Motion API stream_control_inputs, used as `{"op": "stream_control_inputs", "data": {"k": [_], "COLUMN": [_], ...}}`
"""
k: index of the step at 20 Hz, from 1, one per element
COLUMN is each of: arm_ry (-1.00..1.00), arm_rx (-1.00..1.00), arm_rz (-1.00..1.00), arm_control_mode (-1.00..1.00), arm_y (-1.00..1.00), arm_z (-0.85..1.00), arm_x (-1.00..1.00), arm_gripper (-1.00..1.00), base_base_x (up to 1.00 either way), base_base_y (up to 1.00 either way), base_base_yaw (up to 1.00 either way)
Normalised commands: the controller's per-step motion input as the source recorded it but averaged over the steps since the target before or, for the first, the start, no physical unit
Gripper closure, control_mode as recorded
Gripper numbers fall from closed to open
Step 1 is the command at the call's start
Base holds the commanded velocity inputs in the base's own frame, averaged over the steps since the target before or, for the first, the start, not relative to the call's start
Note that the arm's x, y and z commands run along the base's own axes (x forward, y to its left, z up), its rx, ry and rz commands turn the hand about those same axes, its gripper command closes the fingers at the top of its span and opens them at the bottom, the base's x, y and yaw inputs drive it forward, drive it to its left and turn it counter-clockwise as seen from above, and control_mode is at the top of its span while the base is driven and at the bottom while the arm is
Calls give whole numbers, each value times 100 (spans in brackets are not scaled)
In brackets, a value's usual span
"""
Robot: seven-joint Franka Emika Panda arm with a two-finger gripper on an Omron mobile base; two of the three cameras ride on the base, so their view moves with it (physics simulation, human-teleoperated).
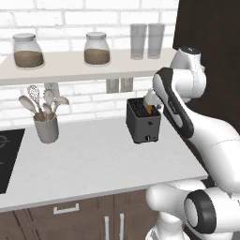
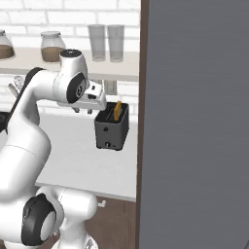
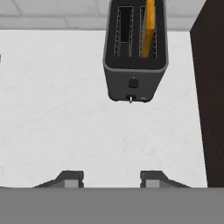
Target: Start the toaster. Once the lever pops up, take the bread to the plate on the dining counter.
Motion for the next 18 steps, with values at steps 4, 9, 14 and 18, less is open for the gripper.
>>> {"op": "stream_control_inputs", "data": {"k": [4,9,14,18], "arm_ry": [0,0,-1,0], "arm_rx": [0,0,0,0], "arm_rz": [0,0,0,0], "arm_control_mode": [-100,-100,-100,-100], "arm_y": [0,0,0,0], "arm_z": [-13,-37,-39,-36], "arm_x": [-3,-6,-1,0], "arm_gripper": [-100,-100,-100,-100], "base_base_x": [0,0,0,0], "base_base_y": [0,0,0,0], "base_base_yaw": [0,0,0,0]}}
